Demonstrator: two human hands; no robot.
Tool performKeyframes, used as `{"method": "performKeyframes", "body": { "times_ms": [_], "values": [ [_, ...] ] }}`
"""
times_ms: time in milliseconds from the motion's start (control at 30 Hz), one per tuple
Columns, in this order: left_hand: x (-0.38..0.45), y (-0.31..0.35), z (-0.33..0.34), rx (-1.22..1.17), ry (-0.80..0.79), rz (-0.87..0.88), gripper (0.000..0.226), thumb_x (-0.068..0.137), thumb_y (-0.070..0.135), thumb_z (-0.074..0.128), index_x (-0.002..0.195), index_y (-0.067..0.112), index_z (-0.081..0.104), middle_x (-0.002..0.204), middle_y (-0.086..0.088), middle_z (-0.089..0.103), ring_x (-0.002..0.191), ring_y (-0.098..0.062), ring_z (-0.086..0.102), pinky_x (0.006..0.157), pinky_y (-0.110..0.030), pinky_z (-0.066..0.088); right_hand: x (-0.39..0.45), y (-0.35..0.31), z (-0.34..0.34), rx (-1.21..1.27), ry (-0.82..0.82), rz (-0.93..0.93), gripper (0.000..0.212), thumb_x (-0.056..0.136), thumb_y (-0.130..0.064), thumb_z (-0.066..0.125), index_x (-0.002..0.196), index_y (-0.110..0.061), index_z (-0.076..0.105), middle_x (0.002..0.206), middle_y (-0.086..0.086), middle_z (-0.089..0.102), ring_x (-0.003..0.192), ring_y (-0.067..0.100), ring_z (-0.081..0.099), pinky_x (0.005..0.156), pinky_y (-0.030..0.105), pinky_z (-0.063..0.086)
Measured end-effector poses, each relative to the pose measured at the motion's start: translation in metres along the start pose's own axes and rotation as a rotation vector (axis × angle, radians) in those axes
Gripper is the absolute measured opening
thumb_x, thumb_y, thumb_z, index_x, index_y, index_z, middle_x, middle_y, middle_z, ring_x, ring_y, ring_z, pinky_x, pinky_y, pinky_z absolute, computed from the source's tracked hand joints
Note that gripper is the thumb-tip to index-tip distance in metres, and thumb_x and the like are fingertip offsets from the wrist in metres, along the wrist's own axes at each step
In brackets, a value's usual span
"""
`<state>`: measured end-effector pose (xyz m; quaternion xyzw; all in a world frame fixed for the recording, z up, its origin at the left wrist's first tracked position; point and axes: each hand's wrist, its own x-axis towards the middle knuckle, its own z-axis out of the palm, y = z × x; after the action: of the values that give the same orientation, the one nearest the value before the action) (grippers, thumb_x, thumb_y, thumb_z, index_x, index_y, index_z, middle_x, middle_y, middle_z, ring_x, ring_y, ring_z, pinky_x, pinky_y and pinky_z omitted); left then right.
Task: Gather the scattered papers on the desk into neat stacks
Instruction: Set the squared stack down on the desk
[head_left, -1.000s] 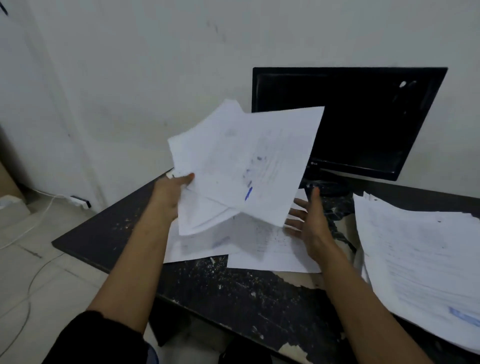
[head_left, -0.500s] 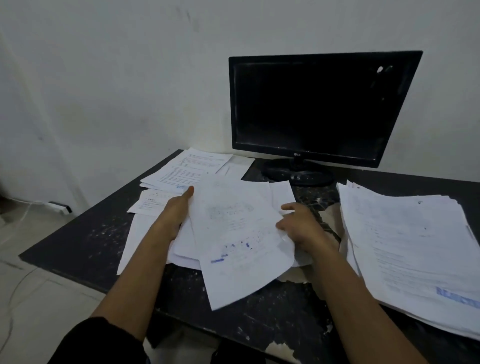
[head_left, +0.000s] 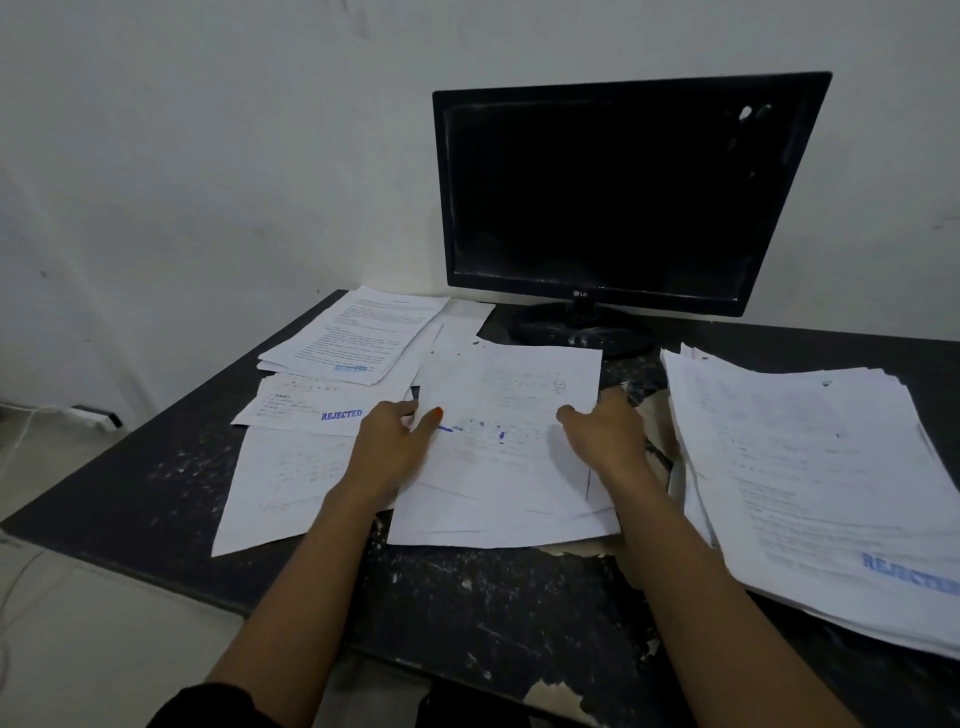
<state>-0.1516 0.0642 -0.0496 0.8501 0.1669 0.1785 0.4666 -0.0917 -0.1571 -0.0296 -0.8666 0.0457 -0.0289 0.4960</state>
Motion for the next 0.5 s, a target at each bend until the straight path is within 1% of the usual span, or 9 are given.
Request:
{"method": "performKeyframes", "body": {
  "times_ms": [33, 100, 133, 167, 200, 267, 333, 433, 500],
  "values": [
    [-0.001, -0.002, -0.001, 0.019, 0.002, 0.012, 0.048, 0.093, 0.035, 0.063, 0.130, 0.005, 0.058, 0.117, -0.001, 0.063, 0.103, -0.013, 0.058, 0.084, -0.023, 0.042, -0.001, 0.000, -0.001, -0.018, 0.005, 0.027, 0.050, 0.089, -0.031, 0.062, 0.126, -0.003, 0.046, 0.125, 0.012, 0.060, 0.109, 0.030, 0.058, 0.077, 0.030, 0.043],
    [0.001, -0.008, -0.003, 0.095, -0.024, 0.048, 0.044, 0.093, 0.033, 0.063, 0.128, 0.007, 0.062, 0.106, -0.004, 0.069, 0.094, -0.012, 0.063, 0.083, -0.024, 0.047, -0.004, -0.001, -0.002, -0.277, 0.044, 0.048, 0.059, 0.087, -0.041, 0.060, 0.130, -0.005, 0.043, 0.131, 0.015, 0.053, 0.118, 0.035, 0.050, 0.092, 0.040, 0.045],
    [0.001, -0.011, -0.004, 0.128, -0.029, 0.069, 0.041, 0.093, 0.031, 0.063, 0.128, 0.009, 0.063, 0.105, -0.005, 0.070, 0.092, -0.011, 0.063, 0.082, -0.023, 0.047, -0.005, 0.000, -0.002, -0.424, 0.051, 0.047, 0.064, 0.086, -0.045, 0.059, 0.133, -0.006, 0.040, 0.135, 0.017, 0.049, 0.124, 0.037, 0.043, 0.099, 0.045, 0.040],
    [0.000, -0.012, -0.004, 0.164, -0.027, 0.088, 0.040, 0.093, 0.028, 0.063, 0.128, 0.009, 0.062, 0.110, -0.006, 0.069, 0.093, -0.010, 0.062, 0.082, -0.022, 0.046, -0.005, 0.000, -0.002, -0.480, 0.049, 0.041, 0.067, 0.086, -0.047, 0.059, 0.135, -0.006, 0.039, 0.137, 0.018, 0.045, 0.127, 0.038, 0.039, 0.102, 0.047, 0.035],
    [-0.002, -0.013, -0.003, 0.189, -0.014, 0.104, 0.041, 0.093, 0.025, 0.063, 0.130, 0.008, 0.060, 0.115, -0.007, 0.067, 0.096, -0.011, 0.060, 0.084, -0.021, 0.043, -0.005, 0.001, 0.000, -0.451, 0.036, 0.028, 0.068, 0.085, -0.046, 0.060, 0.135, -0.005, 0.038, 0.137, 0.018, 0.045, 0.127, 0.039, 0.038, 0.102, 0.046, 0.035],
    [-0.006, -0.014, 0.000, 0.231, 0.001, 0.129, 0.044, 0.093, 0.022, 0.064, 0.133, 0.005, 0.057, 0.122, -0.010, 0.062, 0.105, -0.017, 0.058, 0.087, -0.021, 0.038, -0.002, 0.000, 0.002, -0.242, 0.008, 0.011, 0.066, 0.083, -0.041, 0.064, 0.133, -0.005, 0.041, 0.133, 0.017, 0.049, 0.122, 0.037, 0.045, 0.098, 0.043, 0.043],
    [-0.009, -0.014, 0.001, 0.241, -0.002, 0.155, 0.042, 0.093, 0.020, 0.064, 0.132, 0.005, 0.057, 0.124, -0.012, 0.061, 0.110, -0.020, 0.058, 0.088, -0.020, 0.037, -0.001, -0.002, 0.000, -0.050, 0.003, 0.023, 0.063, 0.081, -0.036, 0.067, 0.130, -0.005, 0.043, 0.129, 0.014, 0.054, 0.113, 0.031, 0.053, 0.088, 0.038, 0.049],
    [-0.010, -0.015, 0.000, 0.220, 0.007, 0.154, 0.039, 0.093, 0.019, 0.064, 0.130, 0.006, 0.059, 0.124, -0.012, 0.061, 0.111, -0.021, 0.058, 0.089, -0.021, 0.037, -0.003, -0.005, -0.006, 0.138, -0.066, 0.060, 0.043, 0.086, -0.023, 0.067, 0.121, -0.002, 0.054, 0.110, 0.007, 0.062, 0.088, 0.019, 0.055, 0.069, 0.026, 0.044],
    [-0.010, -0.016, 0.000, 0.221, 0.013, 0.162, 0.038, 0.093, 0.018, 0.064, 0.129, 0.007, 0.059, 0.123, -0.011, 0.062, 0.111, -0.021, 0.058, 0.089, -0.021, 0.038, -0.004, -0.006, -0.009, 0.171, -0.106, 0.063, 0.031, 0.089, -0.017, 0.064, 0.115, -0.001, 0.060, 0.100, 0.004, 0.061, 0.080, 0.016, 0.053, 0.072, 0.027, 0.044]
  ]
}}
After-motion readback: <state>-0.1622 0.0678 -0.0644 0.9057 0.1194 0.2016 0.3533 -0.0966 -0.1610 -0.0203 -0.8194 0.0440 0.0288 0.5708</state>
